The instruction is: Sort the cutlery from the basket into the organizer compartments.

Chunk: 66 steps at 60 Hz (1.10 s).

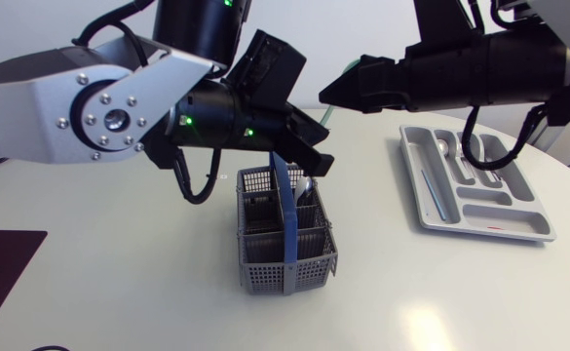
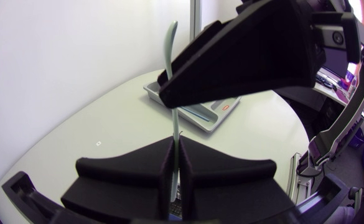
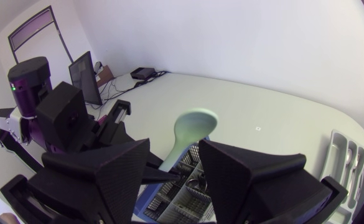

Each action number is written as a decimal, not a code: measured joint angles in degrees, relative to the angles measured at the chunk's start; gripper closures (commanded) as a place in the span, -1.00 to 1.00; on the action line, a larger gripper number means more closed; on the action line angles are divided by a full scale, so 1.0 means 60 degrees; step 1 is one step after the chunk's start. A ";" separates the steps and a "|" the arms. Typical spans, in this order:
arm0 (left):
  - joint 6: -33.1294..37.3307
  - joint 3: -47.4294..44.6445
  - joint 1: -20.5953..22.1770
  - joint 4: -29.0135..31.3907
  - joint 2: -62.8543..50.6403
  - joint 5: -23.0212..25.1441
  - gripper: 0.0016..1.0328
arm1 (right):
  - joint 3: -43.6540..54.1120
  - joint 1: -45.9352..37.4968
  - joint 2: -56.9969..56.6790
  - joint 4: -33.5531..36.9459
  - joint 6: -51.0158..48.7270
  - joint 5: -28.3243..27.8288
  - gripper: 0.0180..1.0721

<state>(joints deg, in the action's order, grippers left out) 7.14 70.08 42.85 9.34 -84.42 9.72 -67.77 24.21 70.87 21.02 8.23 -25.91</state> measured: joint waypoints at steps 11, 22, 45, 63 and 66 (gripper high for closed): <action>-0.0229 0.0007 -0.0171 -0.0459 0.0000 -0.0175 0.95 | -0.0004 0.0000 0.0120 -0.0259 0.0186 -0.0084 0.21; -0.0266 0.0007 -0.0178 -0.0576 -0.0022 -0.0178 0.95 | -0.0004 0.0000 0.0142 -0.0510 0.0332 -0.0153 0.34; -0.0313 0.0007 -0.0178 -0.0572 -0.0066 -0.0255 0.95 | -0.0004 0.0000 0.0375 -0.0798 0.0568 -0.0357 0.86; -0.0375 0.0007 -0.0175 -0.0576 -0.0066 -0.0277 0.94 | -0.0004 0.0011 0.0375 -0.0827 0.0634 -0.0474 0.87; -0.0375 0.0007 -0.0168 -0.0597 -0.0066 -0.0281 0.93 | -0.0004 0.0011 0.0375 -0.0827 0.0634 -0.0470 0.87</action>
<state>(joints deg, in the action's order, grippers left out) 4.89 70.13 41.85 5.76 -84.82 8.03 -67.79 24.27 73.12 16.05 12.03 -28.73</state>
